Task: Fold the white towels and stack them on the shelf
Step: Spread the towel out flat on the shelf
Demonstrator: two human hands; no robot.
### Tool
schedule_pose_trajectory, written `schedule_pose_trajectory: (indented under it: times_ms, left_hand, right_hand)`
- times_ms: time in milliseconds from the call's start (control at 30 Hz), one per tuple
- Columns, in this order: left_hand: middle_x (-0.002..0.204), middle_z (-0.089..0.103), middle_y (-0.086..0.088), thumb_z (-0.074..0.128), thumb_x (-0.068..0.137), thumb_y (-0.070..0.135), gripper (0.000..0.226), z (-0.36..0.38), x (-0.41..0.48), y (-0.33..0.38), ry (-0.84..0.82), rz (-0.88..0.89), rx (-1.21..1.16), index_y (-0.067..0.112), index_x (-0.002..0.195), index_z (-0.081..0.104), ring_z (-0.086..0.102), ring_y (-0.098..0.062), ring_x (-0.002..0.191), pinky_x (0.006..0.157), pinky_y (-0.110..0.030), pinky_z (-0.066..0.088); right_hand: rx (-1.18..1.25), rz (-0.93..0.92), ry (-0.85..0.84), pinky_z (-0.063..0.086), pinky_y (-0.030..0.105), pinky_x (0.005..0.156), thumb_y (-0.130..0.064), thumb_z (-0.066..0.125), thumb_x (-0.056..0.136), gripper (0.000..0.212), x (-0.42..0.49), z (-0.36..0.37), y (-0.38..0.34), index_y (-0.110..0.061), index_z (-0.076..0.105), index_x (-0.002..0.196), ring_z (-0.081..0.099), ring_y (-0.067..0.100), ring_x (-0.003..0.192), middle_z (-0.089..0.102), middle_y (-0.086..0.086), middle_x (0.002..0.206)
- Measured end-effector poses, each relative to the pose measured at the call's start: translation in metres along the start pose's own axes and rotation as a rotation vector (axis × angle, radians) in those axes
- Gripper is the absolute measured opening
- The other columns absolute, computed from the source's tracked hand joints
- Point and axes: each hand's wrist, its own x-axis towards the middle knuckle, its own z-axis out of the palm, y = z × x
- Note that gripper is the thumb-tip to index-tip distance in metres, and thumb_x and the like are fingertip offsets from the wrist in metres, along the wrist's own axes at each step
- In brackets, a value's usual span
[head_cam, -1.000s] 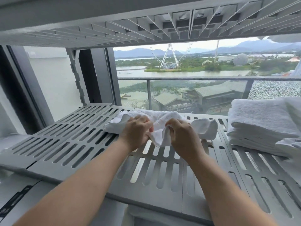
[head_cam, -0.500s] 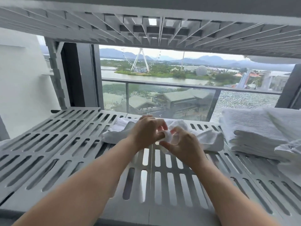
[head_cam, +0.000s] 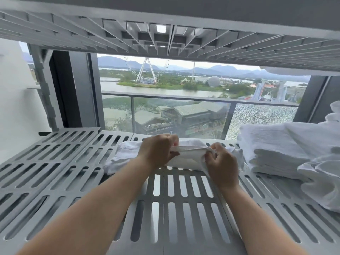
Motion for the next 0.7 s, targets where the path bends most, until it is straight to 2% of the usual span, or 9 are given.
schedule_pose_trajectory:
  times_ms: [100, 167, 200, 300, 367, 467, 567, 633, 700]
  left_hand:
    - [0.095, 0.07, 0.009, 0.07, 0.086, 0.051, 0.025, -0.006, 0.003, 0.005, 0.043, -0.045, 0.044, 0.03, 0.099, 0.064, 0.067, -0.02, 0.083, 0.065, -0.029, 0.048]
    - [0.092, 0.071, 0.008, 0.069, 0.087, 0.053, 0.025, -0.006, -0.001, 0.006, 0.054, -0.071, 0.068, 0.029, 0.097, 0.066, 0.067, -0.019, 0.081, 0.061, -0.028, 0.041]
    - [0.09, 0.071, 0.008, 0.067, 0.088, 0.053, 0.025, -0.004, -0.004, 0.008, 0.048, -0.072, 0.078, 0.029, 0.095, 0.066, 0.066, -0.02, 0.079, 0.06, -0.027, 0.039]
    - [0.088, 0.068, 0.007, 0.066, 0.089, 0.043, 0.017, 0.007, -0.014, 0.022, 0.002, -0.071, 0.146, 0.027, 0.092, 0.063, 0.066, -0.02, 0.078, 0.059, -0.027, 0.04]
    - [0.088, 0.067, 0.008, 0.069, 0.085, 0.033, 0.01, 0.009, -0.021, 0.028, -0.003, -0.123, 0.132, 0.027, 0.091, 0.062, 0.066, -0.02, 0.078, 0.059, -0.026, 0.039]
    - [0.087, 0.068, 0.009, 0.075, 0.08, 0.028, 0.016, -0.001, -0.031, 0.022, -0.02, -0.226, -0.007, 0.027, 0.088, 0.062, 0.065, -0.017, 0.078, 0.062, -0.029, 0.051]
    - [0.091, 0.069, 0.01, 0.075, 0.081, 0.03, 0.016, -0.017, -0.049, 0.01, -0.032, -0.23, 0.028, 0.026, 0.095, 0.067, 0.063, -0.012, 0.082, 0.068, -0.031, 0.056]
    - [0.098, 0.068, 0.009, 0.07, 0.086, 0.022, 0.017, -0.027, -0.063, -0.002, -0.046, -0.253, 0.146, 0.028, 0.102, 0.069, 0.063, -0.013, 0.09, 0.072, -0.034, 0.058]
    - [0.1, 0.066, 0.01, 0.062, 0.088, 0.012, 0.026, -0.034, -0.075, -0.016, -0.076, -0.317, 0.211, 0.031, 0.104, 0.069, 0.062, -0.015, 0.091, 0.072, -0.035, 0.056]
  right_hand:
    - [0.032, 0.132, 0.017, 0.028, 0.026, 0.051, -0.022, 0.056, 0.09, 0.014, 0.01, -0.01, 0.007, -0.025, 0.051, 0.077, 0.054, 0.019, 0.059, 0.047, -0.014, 0.057]
    - [0.006, 0.113, -0.04, 0.03, 0.028, 0.057, -0.019, 0.061, 0.089, 0.007, 0.01, -0.015, 0.011, -0.023, 0.057, 0.085, 0.06, 0.028, 0.067, 0.05, -0.012, 0.06]
    - [0.011, 0.029, -0.068, 0.034, 0.027, 0.059, -0.02, 0.065, 0.088, 0.008, 0.007, -0.017, 0.008, -0.023, 0.06, 0.094, 0.062, 0.024, 0.068, 0.054, -0.01, 0.063]
    - [0.049, -0.342, -0.181, 0.047, 0.026, 0.077, -0.038, 0.076, 0.08, 0.044, 0.0, -0.016, -0.012, -0.026, 0.06, 0.12, 0.062, 0.009, 0.08, 0.069, -0.008, 0.09]
    - [-0.036, -0.5, -0.286, 0.048, 0.035, 0.091, -0.045, 0.073, 0.079, 0.052, -0.003, -0.01, -0.027, -0.027, 0.06, 0.127, 0.065, 0.014, 0.097, 0.071, -0.005, 0.108]
    - [-0.151, -0.577, -0.355, 0.046, 0.039, 0.089, -0.059, 0.062, 0.083, 0.046, -0.007, 0.0, -0.038, -0.028, 0.068, 0.116, 0.068, 0.021, 0.099, 0.073, -0.004, 0.105]
    - [-0.254, -0.563, -0.494, 0.046, 0.037, 0.089, -0.078, 0.053, 0.077, 0.061, -0.012, 0.013, -0.044, -0.03, 0.071, 0.109, 0.068, 0.019, 0.096, 0.073, -0.004, 0.101]
    - [-0.325, -0.561, -0.505, 0.046, 0.036, 0.088, -0.076, 0.053, 0.079, 0.056, -0.014, 0.021, -0.048, -0.029, 0.071, 0.101, 0.068, 0.018, 0.092, 0.073, -0.005, 0.096]
    - [-0.397, -0.538, -0.471, 0.047, 0.034, 0.083, -0.06, 0.054, 0.086, 0.04, -0.015, 0.028, -0.054, -0.024, 0.072, 0.091, 0.069, 0.021, 0.083, 0.073, -0.003, 0.087]
